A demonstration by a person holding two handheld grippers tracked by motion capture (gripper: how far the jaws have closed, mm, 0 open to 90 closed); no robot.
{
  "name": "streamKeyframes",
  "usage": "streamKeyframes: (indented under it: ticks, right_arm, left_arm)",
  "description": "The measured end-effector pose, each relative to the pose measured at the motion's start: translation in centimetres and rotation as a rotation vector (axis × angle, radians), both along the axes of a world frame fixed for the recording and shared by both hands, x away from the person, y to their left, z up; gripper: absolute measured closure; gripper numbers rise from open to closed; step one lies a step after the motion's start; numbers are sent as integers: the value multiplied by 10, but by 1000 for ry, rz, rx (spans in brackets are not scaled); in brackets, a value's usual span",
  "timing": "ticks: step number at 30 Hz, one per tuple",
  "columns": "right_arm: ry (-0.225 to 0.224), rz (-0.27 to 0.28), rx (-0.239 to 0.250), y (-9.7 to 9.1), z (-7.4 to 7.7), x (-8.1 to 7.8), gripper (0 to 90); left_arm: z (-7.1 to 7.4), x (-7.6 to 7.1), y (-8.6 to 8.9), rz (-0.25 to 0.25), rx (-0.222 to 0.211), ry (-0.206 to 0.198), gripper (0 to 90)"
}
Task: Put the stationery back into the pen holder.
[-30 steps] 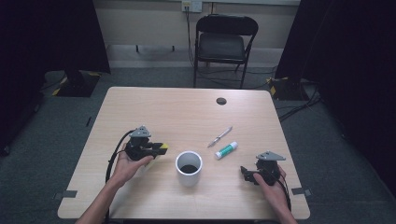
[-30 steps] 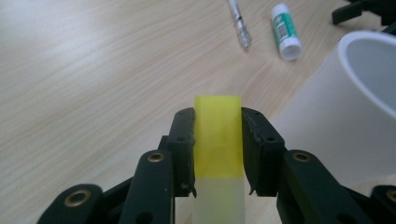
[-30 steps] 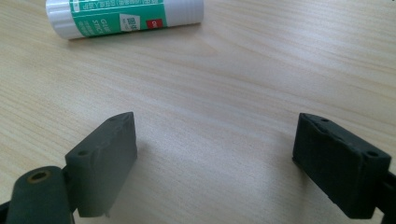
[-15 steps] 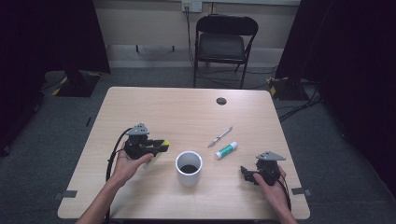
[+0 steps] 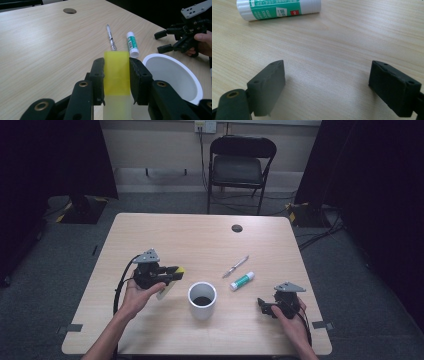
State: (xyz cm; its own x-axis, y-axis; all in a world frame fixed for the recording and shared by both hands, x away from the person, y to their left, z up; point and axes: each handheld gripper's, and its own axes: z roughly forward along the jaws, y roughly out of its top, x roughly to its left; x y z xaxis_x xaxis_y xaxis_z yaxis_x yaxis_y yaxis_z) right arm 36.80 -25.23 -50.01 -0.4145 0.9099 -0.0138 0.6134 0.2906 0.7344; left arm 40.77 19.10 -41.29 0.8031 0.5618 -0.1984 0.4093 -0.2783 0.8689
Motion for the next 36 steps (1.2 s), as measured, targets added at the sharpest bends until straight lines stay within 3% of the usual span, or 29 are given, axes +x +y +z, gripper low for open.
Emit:
streamKeyframes:
  ticks: [7,14,23,36]
  right_arm:
    - [0,0,0,0,0,0,126]
    - [-1,1,0,0,0,0,126]
    - [0,0,0,0,0,0,126]
    - [0,0,0,0,0,0,126]
  left_arm:
    - [6,-3,-6,5,-20,-20,671]
    - [18,-9,-9,-2,-48,-77,671]
    - [32,-13,-16,-23,-86,-99,672]
    - [52,-16,-46,-87,-117,-134,672]
